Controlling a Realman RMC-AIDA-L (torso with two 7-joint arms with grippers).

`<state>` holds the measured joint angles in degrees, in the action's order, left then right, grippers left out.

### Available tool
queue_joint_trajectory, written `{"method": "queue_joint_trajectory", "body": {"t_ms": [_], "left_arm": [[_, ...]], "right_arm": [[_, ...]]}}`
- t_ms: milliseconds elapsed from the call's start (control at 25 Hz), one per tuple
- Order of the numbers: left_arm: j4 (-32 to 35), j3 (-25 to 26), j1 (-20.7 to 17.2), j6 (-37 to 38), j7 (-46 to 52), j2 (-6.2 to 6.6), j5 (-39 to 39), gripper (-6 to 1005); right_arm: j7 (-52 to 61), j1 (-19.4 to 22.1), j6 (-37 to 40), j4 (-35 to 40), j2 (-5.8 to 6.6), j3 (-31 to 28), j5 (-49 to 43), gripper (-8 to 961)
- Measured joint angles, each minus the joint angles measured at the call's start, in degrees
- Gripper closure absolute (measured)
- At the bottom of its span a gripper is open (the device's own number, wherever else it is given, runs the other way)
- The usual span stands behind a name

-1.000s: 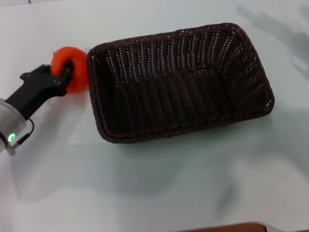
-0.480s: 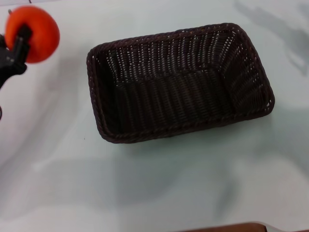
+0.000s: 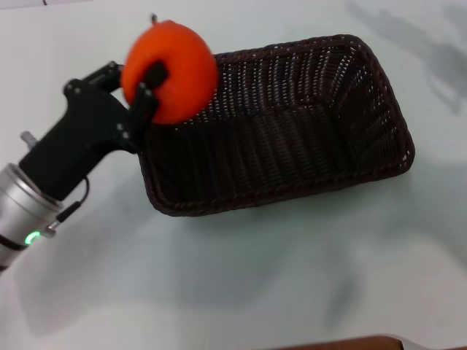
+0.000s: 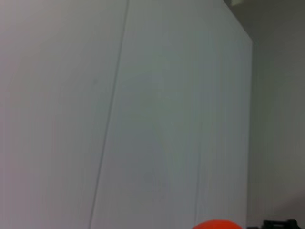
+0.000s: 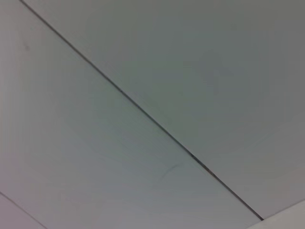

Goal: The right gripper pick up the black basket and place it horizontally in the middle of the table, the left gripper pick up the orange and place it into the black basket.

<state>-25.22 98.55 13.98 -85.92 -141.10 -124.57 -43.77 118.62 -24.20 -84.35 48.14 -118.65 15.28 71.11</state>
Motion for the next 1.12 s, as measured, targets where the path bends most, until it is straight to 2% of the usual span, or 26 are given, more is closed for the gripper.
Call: {"method": "queue_joint_trajectory", "body": {"t_ms": [240, 520, 640, 720, 880, 1120], "left_arm": [[3.0, -3.68, 1.62, -0.21, -2.11, -0.06, 3.72, 856], [3.89, -3.35, 1.65, 0.43, -2.18, 0.15, 3.82, 516], [4.14, -3.2, 1.56, 1.45, -2.28, 0.17, 4.38, 358], [4.48, -2.56, 1.26, 2.85, -2.7, 0.1, 5.47, 289], [8.47, 3.61, 0.98, 4.55, -5.57, 0.06, 10.04, 150], [14.74, 18.05, 0.63, 4.65, -6.44, 0.2, 17.06, 94]], "right_arm": [[-4.58, 0.04, 0.0, -2.72, -0.07, -0.39, 1.86, 134], [-14.68, 0.76, -0.48, -8.54, -0.35, -0.33, 8.49, 131], [-21.48, 0.91, -1.6, -10.6, -0.45, -0.4, 11.34, 128], [-27.13, 0.95, -2.39, -12.6, -0.54, -0.42, 13.55, 125], [-43.71, 0.94, -3.12, -21.92, -0.7, -0.43, 21.5, 121], [-70.24, 0.86, -3.11, -36.78, -0.93, -1.72, 34.9, 121]]}}
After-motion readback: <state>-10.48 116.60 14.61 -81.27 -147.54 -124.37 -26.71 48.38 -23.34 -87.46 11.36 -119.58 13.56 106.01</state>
